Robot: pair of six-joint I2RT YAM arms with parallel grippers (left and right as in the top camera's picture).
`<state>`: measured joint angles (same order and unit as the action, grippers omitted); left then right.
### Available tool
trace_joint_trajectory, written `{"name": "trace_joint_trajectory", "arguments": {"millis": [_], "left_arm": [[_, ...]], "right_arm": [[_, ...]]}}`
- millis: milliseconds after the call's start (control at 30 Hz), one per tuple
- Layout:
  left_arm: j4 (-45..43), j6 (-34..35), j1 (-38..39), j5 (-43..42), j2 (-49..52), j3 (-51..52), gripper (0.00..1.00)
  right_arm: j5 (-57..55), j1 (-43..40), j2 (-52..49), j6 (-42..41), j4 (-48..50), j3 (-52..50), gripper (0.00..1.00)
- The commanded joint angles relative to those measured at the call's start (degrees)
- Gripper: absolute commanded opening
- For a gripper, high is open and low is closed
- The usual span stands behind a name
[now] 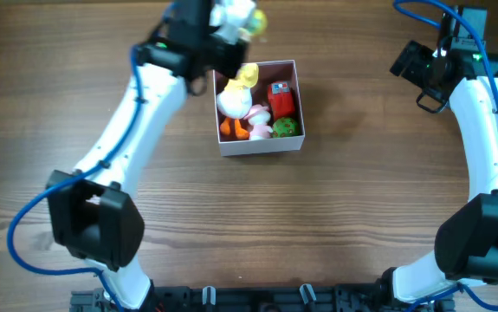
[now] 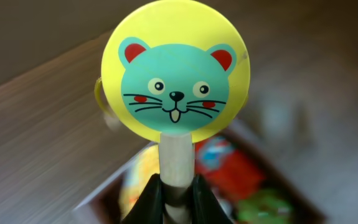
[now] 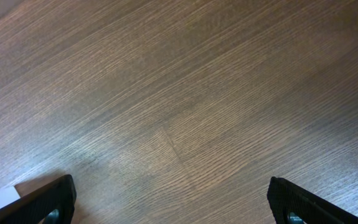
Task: Pack container
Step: 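Lift the rattle drum and carry it right over the box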
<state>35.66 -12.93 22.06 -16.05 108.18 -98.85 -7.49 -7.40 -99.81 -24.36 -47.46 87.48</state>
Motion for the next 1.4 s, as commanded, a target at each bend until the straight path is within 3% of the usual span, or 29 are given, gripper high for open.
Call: {"name": "trace_joint_trajectory", "arguments": {"millis": [0, 233, 700, 833, 967, 1100, 1233, 1367], "left_arm": [[-0.4, 0.1, 3.5, -1.2, -0.4, -0.5, 0.09], [0.0, 0.8, 4.8, -1.0, 3.6, -0.5, 0.06], [-0.2, 3.2, 3.5, 2.6, 11.3, -0.5, 0.12], [0.0, 3.2, 2.2, 2.6, 11.8, -0.5, 0.28], [0.5, 3.2, 1.6, 2.6, 12.1, -0.5, 0.37], [1.1, 3.2, 1.7, 2.6, 12.1, -0.5, 0.57], [1.0, 3.4, 1.6, 2.6, 11.3, -0.5, 1.0], [1.0, 4.9, 1.4, 2.6, 7.8, -0.5, 1.0]], "right_arm": [[0.5, 0.0, -0.6, 0.0, 0.1, 0.0, 1.0], [0.5, 0.0, -0.6, 0.0, 0.1, 0.0, 1.0], [0.5, 0.0, -0.6, 0.0, 0.1, 0.0, 1.0], [0.5, 0.0, -0.6, 0.0, 0.1, 0.0, 1.0], [0.5, 0.0, -0.6, 0.0, 0.1, 0.0, 1.0], [0.5, 0.0, -0.6, 0.0, 0.1, 0.0, 1.0], [0.5, 0.0, -0.6, 0.0, 0.1, 0.0, 1.0], [0.5, 0.0, -0.6, 0.0, 0.1, 0.0, 1.0]]}}
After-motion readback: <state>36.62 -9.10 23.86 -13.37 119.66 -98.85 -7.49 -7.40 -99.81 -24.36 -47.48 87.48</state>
